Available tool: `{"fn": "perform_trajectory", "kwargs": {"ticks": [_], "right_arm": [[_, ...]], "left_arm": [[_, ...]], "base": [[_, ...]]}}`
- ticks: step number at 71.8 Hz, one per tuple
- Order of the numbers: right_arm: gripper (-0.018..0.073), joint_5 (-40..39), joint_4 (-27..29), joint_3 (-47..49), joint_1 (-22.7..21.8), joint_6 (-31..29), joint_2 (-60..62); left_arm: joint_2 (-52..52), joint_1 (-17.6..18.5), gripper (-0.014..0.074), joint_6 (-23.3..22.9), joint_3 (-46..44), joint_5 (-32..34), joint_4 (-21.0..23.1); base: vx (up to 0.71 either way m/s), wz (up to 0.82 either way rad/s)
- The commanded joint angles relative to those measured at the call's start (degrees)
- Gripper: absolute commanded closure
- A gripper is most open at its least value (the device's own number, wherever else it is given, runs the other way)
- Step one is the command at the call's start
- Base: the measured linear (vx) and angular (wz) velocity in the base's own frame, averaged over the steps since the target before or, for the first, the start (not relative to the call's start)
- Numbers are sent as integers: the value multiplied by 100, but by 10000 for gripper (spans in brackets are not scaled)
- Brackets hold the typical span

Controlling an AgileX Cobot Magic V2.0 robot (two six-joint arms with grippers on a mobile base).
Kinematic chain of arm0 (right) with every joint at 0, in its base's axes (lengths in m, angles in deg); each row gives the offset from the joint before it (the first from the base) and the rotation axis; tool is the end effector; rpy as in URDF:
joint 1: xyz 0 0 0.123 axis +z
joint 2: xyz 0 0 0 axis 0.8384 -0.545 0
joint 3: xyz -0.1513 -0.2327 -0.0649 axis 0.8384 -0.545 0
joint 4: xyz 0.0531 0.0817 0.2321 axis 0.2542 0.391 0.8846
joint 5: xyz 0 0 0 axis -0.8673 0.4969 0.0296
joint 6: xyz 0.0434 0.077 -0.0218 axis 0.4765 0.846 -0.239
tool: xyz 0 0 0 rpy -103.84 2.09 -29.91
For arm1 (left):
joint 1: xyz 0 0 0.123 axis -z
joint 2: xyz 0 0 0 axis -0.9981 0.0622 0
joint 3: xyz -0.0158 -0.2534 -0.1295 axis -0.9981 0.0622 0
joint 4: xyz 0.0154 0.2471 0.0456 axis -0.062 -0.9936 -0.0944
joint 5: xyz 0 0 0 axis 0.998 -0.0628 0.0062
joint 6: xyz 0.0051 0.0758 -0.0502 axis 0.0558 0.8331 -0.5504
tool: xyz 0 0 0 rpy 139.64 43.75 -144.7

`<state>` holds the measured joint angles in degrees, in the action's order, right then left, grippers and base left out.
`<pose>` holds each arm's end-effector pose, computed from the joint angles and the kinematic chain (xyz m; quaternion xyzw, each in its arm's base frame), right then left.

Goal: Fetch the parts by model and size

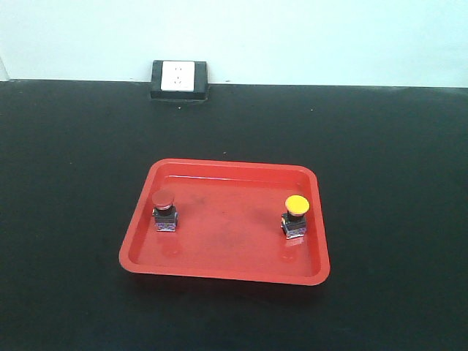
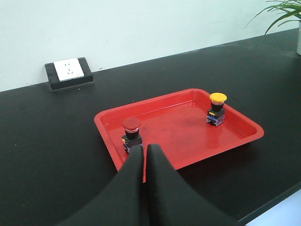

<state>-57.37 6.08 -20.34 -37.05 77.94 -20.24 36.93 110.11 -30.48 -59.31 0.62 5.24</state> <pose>0.0292 0.0159 0.2760 -0.1526 0.6703 0.1287 0.7148 0.0163 -0.0132 0.2922 0.1738 0.7475 -0.1562 0.6218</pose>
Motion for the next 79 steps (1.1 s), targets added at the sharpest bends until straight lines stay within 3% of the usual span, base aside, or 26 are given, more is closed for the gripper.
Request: {"fn": "perform_trajectory", "kwargs": {"ticks": [1,8,15,31,47,63,79], "right_arm": [[569,-413,21,135,-21,-30,-88],[569,-413,21,135,-21,-30,-88],[569,-413,21,135,-21,-30,-88],[569,-419,21,135,-21,-30,-88],[569,-419,21,135,-21,-30,-88],[569,-418,21,135,-21,-22,-88],[569,-418,21,135,-21,-28,-88]], "left_arm": [[101,31,605,7,-103,398,32],[101,17,604,7,39,475,17],[89,-152,604,2,379,983,-344],[-101,-1033,604,-60,1474,2707,-374],[-369,-1753,604,-238,2183,3692,-398],[-363,-1863,604,-946,2567,4053,-780],[-363,-2160,604,-958,2561,4043,-827]], "base": [[0,0],[0,0],[0,0],[0,0],[0,0],[0,0],[0,0]]}}
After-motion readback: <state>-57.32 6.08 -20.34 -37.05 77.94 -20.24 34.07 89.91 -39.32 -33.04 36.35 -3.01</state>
